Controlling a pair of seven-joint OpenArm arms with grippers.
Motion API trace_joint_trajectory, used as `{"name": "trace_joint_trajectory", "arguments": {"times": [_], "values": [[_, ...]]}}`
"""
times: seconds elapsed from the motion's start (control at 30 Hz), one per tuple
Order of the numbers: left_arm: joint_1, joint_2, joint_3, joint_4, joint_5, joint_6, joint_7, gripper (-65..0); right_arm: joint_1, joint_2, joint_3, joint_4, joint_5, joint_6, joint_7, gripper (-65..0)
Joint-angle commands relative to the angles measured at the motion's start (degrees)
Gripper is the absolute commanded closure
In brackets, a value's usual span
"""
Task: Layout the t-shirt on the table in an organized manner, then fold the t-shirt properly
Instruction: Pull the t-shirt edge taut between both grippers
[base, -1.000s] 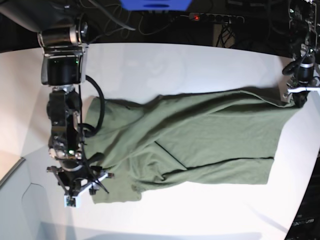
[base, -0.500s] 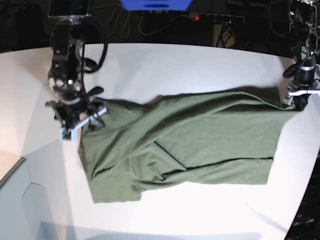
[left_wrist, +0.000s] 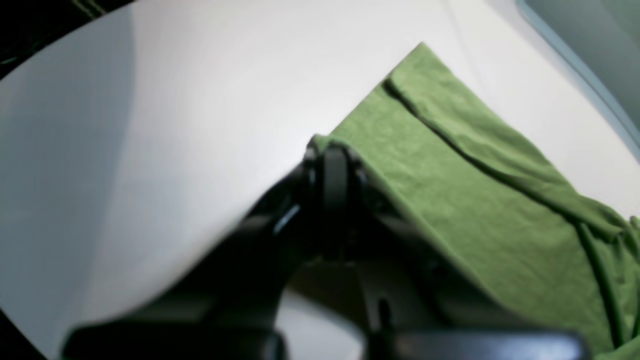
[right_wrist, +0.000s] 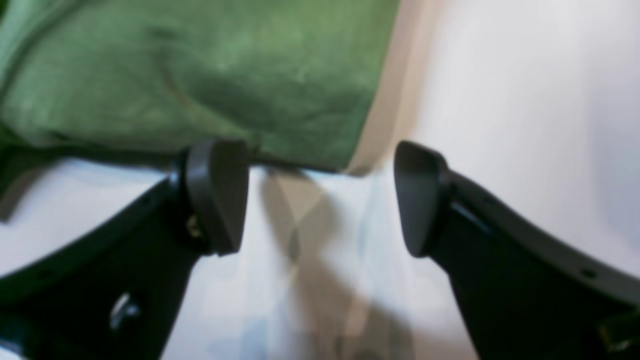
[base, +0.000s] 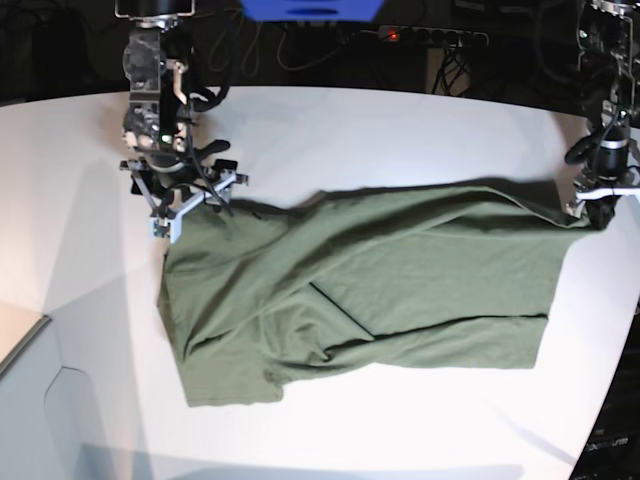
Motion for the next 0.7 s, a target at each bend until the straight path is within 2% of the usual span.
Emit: {"name": "trace_joint_trajectory", "arguments": {"times": [0.0, 0.1, 0.2, 0.27, 0.43, 0.53, 0.67], "values": [[-0.3, -1.1, -0.4, 0.8, -0.1, -0.1, -1.5, -0.2, 1.1, 0.1, -0.2, 0.5, 0.1, 0.3, 1.2, -45.9], [-0.3, -1.1, -0.4, 0.8, -0.1, -0.1, -1.5, -0.2, 1.1, 0.0, -0.2, 0.0, 0.1, 0.3, 1.2, -45.6], [-0.3, -1.0, -0.4, 0.8, -0.1, -0.1, -1.5, -0.2, 1.2, -0.1, -0.3, 0.0, 0.1, 0.3, 1.3, -41.9], [-0.3, -1.0, -0.4, 0.8, -0.1, -0.1, -1.5, -0.2, 2.0, -0.1, -0.3, -0.2, 0.1, 1.8, 1.3, -36.4], [-0.3, -0.9, -0.4, 0.8, -0.1, -0.1, -1.5, -0.2, 2.6, -0.1, -0.2, -0.5, 0.1, 12.3, 1.3, -13.0], [-0.3, 0.1, -0.6, 0.8, -0.1, -0.1, -1.5, -0.2, 2.6, -0.1, -0.2, -0.2, 0.1, 14.7, 1.2, 0.0], [-0.2, 0.1, -0.7, 1.0, -0.1, -0.1, -1.5, -0.2, 2.0, 0.1, 0.2, 2.5, 0.1, 14.8, 1.1, 0.0]]}}
